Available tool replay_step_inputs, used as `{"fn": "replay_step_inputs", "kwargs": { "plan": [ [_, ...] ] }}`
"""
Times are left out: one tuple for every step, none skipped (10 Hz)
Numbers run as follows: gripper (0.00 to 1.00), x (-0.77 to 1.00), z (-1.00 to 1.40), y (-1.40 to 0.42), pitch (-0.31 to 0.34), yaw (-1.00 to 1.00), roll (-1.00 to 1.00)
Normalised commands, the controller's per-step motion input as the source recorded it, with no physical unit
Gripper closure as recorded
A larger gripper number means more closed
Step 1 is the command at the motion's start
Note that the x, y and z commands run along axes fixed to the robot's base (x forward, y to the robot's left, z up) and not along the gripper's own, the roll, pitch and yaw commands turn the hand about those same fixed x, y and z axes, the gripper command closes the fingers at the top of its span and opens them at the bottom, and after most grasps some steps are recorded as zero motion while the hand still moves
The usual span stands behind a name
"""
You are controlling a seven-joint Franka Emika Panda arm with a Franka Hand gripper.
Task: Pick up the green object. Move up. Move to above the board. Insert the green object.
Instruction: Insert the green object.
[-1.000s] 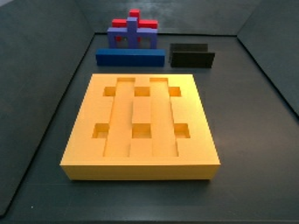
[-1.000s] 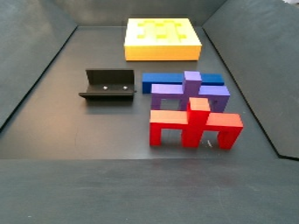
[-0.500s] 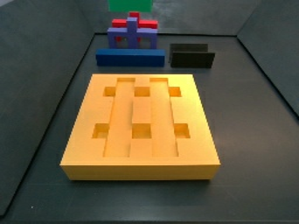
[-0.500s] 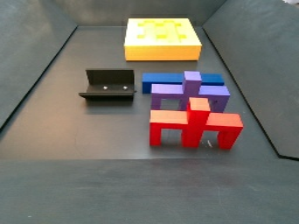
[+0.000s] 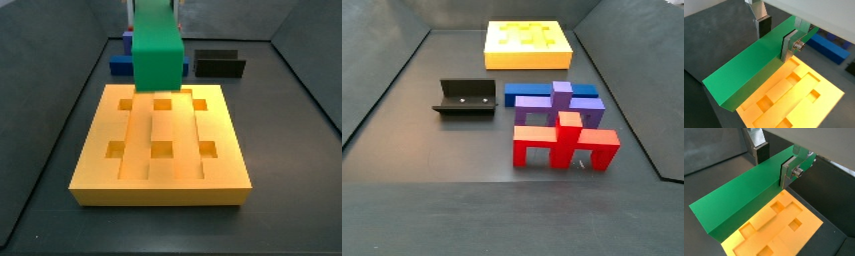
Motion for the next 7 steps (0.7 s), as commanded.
{"fn": "replay_step_inputs", "kwargs": {
  "plan": [
    [1.0,-0.36,-1.0,0.12,-0.021,-0.02,-0.04],
    [1.0,-0.41,-0.99,0.32,-0.04,-0.18,-0.12],
    [1.0,-0.42,-0.88,0.34,-0.039,-0.09,-0.18],
    [1.0,-0.29,-0.85,0.01,-0.076,-0.04,-0.16],
    [1.0,0.0,-1.0,-0.24,-0.027,0.1,-0.01],
    [1.0,0.22,-0.92,-0.33,0.087,0.22,0.0],
    [1.0,0.41,-0.75,-0.24,0.131,-0.02,0.07]
  ]
}}
